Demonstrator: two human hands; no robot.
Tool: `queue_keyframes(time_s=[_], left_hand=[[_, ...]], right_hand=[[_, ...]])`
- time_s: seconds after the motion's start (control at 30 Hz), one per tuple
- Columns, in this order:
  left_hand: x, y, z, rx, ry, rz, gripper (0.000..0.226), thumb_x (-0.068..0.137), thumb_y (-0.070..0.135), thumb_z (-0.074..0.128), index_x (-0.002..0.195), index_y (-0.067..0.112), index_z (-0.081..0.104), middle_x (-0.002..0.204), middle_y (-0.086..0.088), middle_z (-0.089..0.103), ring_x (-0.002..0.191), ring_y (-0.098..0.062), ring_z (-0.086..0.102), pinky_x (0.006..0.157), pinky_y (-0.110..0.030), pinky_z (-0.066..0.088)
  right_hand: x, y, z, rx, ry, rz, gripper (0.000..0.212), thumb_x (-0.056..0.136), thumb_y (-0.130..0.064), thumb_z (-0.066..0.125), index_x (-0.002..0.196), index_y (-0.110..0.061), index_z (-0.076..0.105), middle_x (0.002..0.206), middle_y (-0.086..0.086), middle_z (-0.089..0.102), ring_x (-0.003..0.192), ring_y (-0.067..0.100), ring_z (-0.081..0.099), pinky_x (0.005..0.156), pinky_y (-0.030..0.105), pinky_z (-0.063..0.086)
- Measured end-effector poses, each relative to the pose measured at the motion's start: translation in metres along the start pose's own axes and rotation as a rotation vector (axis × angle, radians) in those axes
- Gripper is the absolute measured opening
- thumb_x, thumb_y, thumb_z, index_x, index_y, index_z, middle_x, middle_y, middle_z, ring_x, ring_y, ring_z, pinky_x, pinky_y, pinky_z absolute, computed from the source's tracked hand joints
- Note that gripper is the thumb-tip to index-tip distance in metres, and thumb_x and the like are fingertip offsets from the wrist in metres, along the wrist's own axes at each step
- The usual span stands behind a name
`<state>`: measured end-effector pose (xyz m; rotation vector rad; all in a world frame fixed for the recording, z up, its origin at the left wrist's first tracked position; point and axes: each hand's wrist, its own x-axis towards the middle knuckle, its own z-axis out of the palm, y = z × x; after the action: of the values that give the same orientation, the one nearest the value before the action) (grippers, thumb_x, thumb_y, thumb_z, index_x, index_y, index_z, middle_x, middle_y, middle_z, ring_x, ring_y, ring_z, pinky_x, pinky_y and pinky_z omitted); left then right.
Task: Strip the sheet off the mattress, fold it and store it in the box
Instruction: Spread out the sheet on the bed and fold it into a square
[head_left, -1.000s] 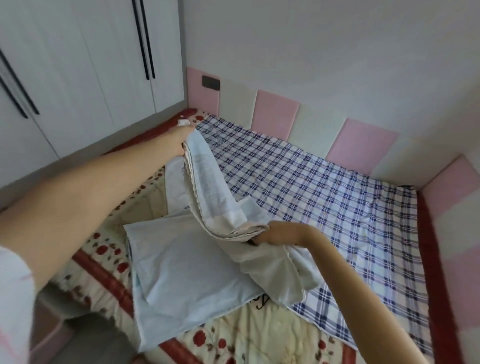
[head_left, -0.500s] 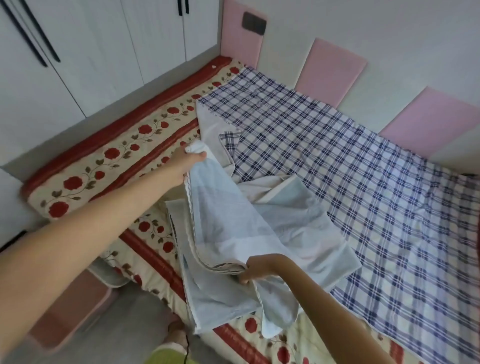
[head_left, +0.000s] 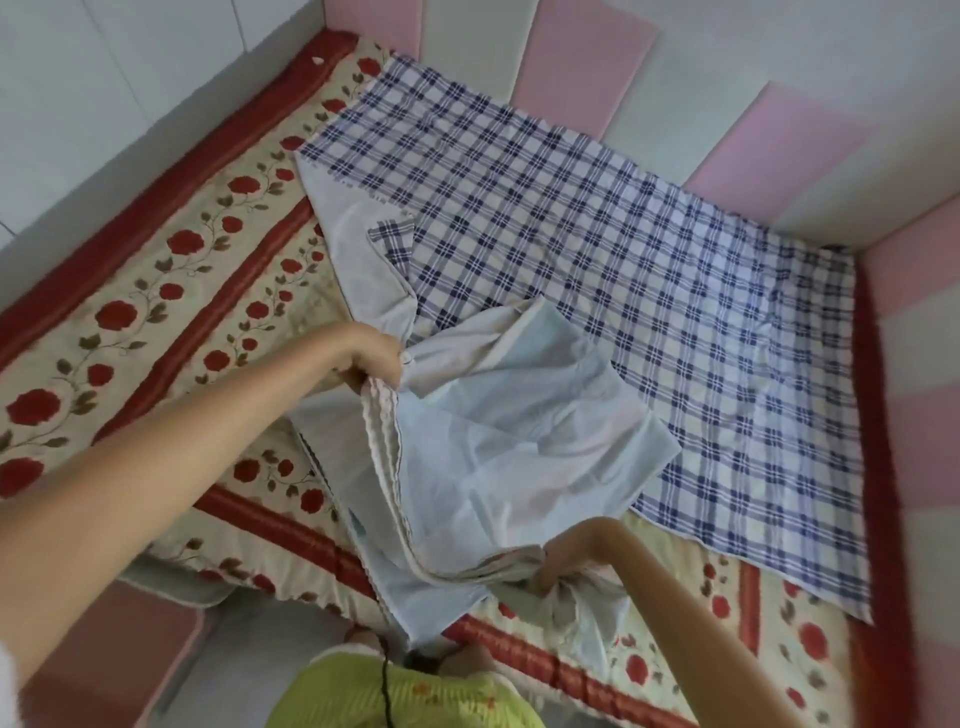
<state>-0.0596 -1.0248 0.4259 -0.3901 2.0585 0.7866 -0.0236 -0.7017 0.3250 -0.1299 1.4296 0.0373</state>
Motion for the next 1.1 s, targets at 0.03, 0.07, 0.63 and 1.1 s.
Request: queue_keyframes(time_s=[0.03,0.07,0.63,1.1], left_hand=[[-0.001,0.008,-0.003,0.000,-0.076,-0.031,0.007,0.091,0.000,0.049,0.087,0.004,0.052,0.059,-0.005,0.056,0.041,-0.011,0.053,0.038,-0.017,0.042],[0.004,0.024,-0.008,-0.012,-0.130,-0.040,0.013,0.092,-0.002,0.048,0.082,0.005,0.054,0.054,-0.003,0.059,0.039,-0.009,0.055,0.038,-0.016,0.043],[0.173,0.448,-0.181,-0.815,0.482,0.838,0.081,0.095,0.058,0.034,0.151,0.015,-0.004,0.158,0.001,0.010,0.141,-0.018,0.024,0.102,-0.024,0.028],[0.425,0.005,0.104,0.467,0.345,0.036,0.055,0.094,0.037,0.047,0.144,0.028,0.026,0.157,-0.008,0.010,0.144,-0.024,0.015,0.111,-0.039,0.024]], right_hand=[[-0.003,0.008,-0.002,0.019,-0.038,0.026,0.040,0.084,-0.027,0.062,0.117,-0.005,0.060,0.103,0.011,0.064,0.093,0.026,0.060,0.100,0.040,0.046],[-0.012,0.020,-0.009,0.024,-0.036,0.050,0.036,0.086,-0.028,0.062,0.115,-0.006,0.061,0.100,0.010,0.064,0.092,0.026,0.059,0.098,0.040,0.047],[-0.218,0.217,-0.399,0.933,2.065,-0.363,0.112,0.074,-0.044,0.075,0.152,-0.025,-0.003,0.160,0.004,0.002,0.146,0.021,0.007,0.118,0.049,0.012],[0.222,0.109,-0.252,-0.114,1.055,-0.183,0.095,0.090,-0.035,0.057,0.148,-0.034,-0.019,0.157,-0.006,-0.023,0.146,0.024,-0.015,0.112,0.060,0.001]])
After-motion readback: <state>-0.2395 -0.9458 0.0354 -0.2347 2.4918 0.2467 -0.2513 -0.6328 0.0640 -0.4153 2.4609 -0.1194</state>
